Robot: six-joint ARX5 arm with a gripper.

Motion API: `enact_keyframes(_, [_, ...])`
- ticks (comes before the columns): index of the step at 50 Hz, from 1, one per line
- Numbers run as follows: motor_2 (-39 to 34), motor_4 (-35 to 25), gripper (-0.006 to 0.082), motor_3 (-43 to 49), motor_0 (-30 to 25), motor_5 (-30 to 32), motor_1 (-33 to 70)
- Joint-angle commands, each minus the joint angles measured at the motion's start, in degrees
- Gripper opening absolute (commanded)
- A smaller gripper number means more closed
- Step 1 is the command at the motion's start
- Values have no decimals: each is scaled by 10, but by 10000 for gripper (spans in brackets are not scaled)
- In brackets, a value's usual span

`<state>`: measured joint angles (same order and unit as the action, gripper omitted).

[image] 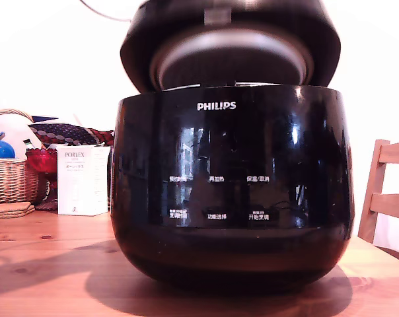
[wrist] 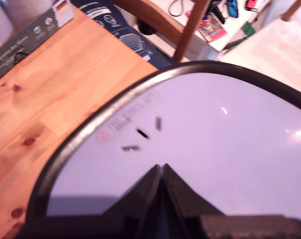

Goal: Close the rice cooker by pressing the lid down with medium force

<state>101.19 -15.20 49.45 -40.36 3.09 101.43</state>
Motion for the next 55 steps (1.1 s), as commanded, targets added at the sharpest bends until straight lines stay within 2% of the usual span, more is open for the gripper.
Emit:
enact_keyframes(1, [-42,3,-22,-7,-13,-1,-13])
enact_keyframes(21, [-236,17,-22,-181,-23,-39,-163])
enact_keyframes(36, [-371,75,-22,-291,-37,-77,-274])
enact_keyframes(55, [-505,126,-22,-403,-71,-83,-368])
